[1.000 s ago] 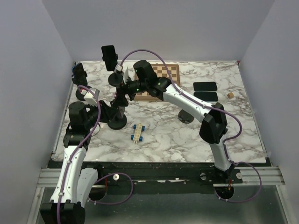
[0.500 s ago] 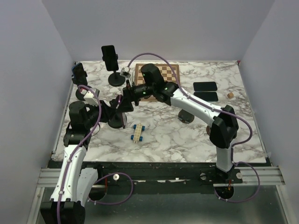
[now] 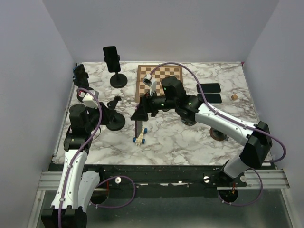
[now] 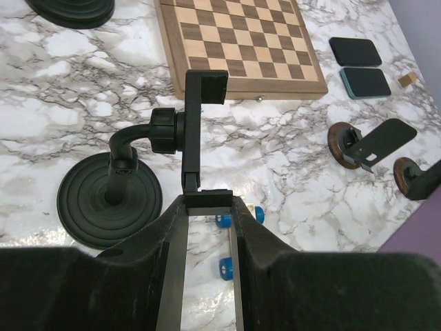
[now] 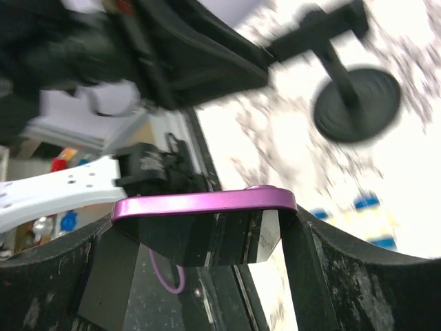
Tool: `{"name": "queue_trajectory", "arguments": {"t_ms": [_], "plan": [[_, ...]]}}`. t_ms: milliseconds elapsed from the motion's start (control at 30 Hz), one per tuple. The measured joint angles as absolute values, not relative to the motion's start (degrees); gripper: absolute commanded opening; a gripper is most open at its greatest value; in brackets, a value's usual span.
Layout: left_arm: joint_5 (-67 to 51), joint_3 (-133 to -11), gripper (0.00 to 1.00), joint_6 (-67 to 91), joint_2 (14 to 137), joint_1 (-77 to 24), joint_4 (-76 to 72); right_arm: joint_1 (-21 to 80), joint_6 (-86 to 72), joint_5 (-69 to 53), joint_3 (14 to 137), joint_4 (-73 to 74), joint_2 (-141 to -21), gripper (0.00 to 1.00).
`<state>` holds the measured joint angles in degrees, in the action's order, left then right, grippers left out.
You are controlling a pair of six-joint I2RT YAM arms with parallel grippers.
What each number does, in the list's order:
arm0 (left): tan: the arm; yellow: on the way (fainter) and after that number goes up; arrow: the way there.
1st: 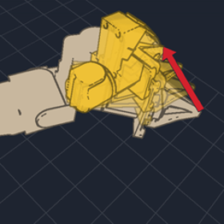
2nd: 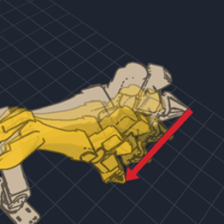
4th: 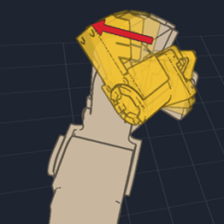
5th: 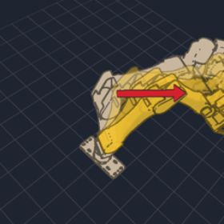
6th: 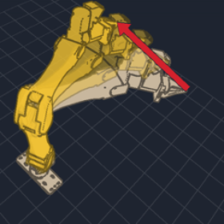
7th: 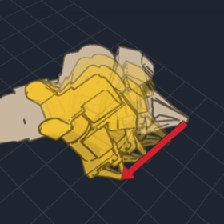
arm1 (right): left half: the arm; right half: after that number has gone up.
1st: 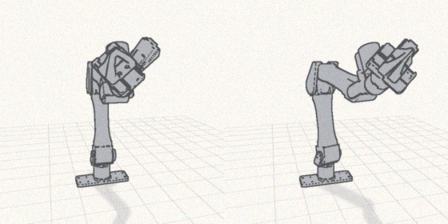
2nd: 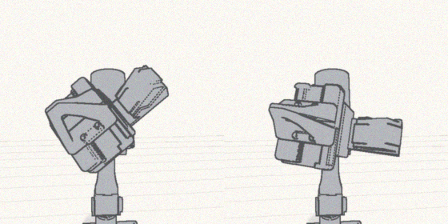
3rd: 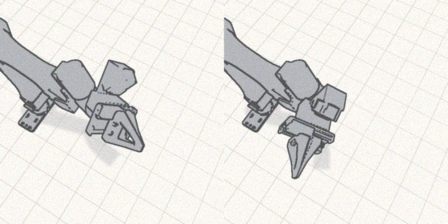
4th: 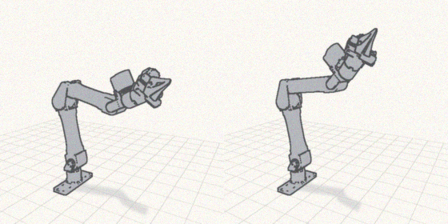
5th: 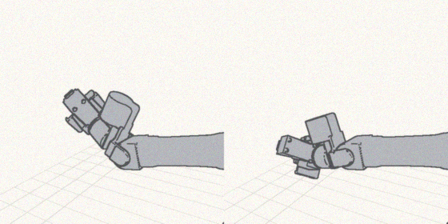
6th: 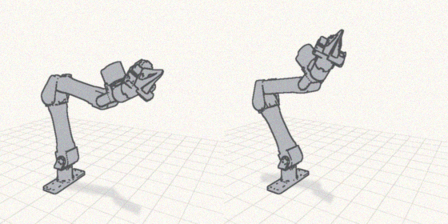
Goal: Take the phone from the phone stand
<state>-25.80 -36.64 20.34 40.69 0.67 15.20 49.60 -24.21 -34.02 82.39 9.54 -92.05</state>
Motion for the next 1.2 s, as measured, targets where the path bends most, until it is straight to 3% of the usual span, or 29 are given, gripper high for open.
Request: {"name": "queue_trajectory", "arguments": {"t_ms": [333,600,867,1067,1200], "plan": [[-22.24,-36.93,0.0,20.38,39.97,0.67,16.43,49.45,-35.46,-13.21,60.36,19.62,-87.33,0.01],[-20.88,-37.26,0.0,20.38,39.83,0.67,17.23,49.39,-47.81,-10.57,52.29,22.35,-86.02,0.01],[-20.56,-37.39,0.0,20.4,39.86,0.67,17.43,49.41,-52.56,-2.28,52.12,24.53,-87.5,0.01],[-20.32,-37.65,0.0,20.4,39.94,0.67,17.91,49.41,-54.52,-1.02,52.38,23.0,-91.53,0.07],[-20.32,-37.76,0.0,20.4,40.01,0.69,18.06,49.91,-55.37,0.21,52.99,21.39,-93.8,0.24]]}}
